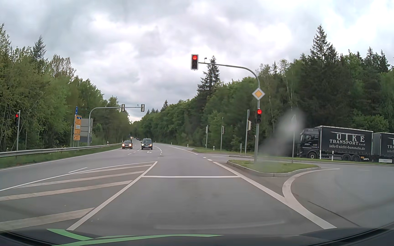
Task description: Follow the waypoints while adhering to traffic rules and regulations
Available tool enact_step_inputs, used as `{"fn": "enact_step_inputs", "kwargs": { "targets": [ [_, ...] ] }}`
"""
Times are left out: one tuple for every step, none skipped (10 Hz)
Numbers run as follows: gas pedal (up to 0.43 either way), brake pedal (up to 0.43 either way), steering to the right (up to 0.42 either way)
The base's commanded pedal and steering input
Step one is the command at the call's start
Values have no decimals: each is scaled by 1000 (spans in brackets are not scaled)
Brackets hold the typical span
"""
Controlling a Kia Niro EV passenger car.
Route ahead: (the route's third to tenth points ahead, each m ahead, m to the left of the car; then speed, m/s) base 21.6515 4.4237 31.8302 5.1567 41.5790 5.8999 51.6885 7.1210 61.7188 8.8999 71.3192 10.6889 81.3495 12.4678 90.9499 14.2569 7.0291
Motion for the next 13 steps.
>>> {"fn": "enact_step_inputs", "kwargs": {
  "targets": [
    [0, 311, -1],
    [0, 311, -1],
    [0, 317, 0],
    [0, 311, -1],
    [0, 317, -1],
    [0, 317, 0],
    [0, 317, 0],
    [0, 317, 0],
    [0, 317, 0],
    [0, 317, 0],
    [0, 317, 0],
    [0, 317, 0],
    [0, 317, 0]
  ]
}}
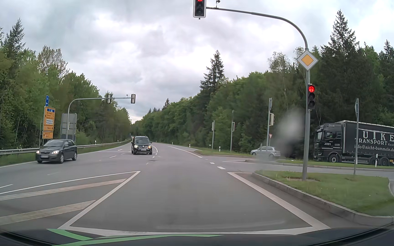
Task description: Follow the waypoints while adhering to traffic rules and regulations
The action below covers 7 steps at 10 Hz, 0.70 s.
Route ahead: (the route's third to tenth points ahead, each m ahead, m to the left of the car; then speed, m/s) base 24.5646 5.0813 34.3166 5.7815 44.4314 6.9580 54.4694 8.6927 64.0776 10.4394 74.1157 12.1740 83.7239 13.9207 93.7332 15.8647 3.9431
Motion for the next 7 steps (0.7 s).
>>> {"fn": "enact_step_inputs", "kwargs": {
  "targets": [
    [0, 317, -1],
    [0, 317, -2],
    [0, 317, -2],
    [0, 317, -2],
    [0, 317, -3],
    [0, 317, -3],
    [0, 317, -3]
  ]
}}
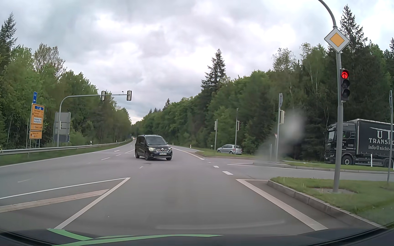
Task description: Follow the waypoints while adhering to traffic rules and regulations
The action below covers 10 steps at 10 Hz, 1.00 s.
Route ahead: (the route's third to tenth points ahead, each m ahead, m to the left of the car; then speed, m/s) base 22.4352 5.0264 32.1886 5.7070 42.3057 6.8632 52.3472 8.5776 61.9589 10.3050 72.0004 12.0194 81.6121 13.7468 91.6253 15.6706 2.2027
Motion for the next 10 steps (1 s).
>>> {"fn": "enact_step_inputs", "kwargs": {
  "targets": [
    [0, 317, -3],
    [0, 311, -3],
    [0, 305, -3],
    [0, 305, -3],
    [0, 299, -3],
    [0, 293, -3],
    [0, 274, -3],
    [0, 268, -3],
    [0, 250, -3],
    [0, 232, -3]
  ]
}}
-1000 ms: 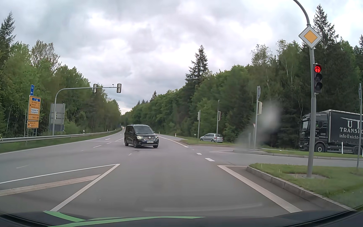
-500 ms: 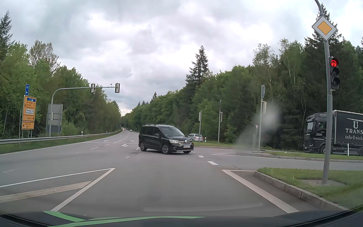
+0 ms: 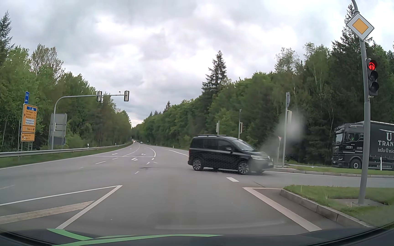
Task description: Follow the waypoints while adhering to traffic rules and regulations
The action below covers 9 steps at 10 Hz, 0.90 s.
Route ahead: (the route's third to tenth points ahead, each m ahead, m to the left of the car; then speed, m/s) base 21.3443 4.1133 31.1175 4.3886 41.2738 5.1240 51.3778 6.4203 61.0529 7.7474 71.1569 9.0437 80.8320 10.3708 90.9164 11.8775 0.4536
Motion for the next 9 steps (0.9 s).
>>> {"fn": "enact_step_inputs", "kwargs": {
  "targets": [
    [0, 226, -3],
    [0, 220, -3],
    [0, 213, -4],
    [0, 207, -5],
    [0, 201, -4],
    [0, 207, -4],
    [0, 207, -5],
    [0, 213, -4],
    [0, 220, -4]
  ]
}}
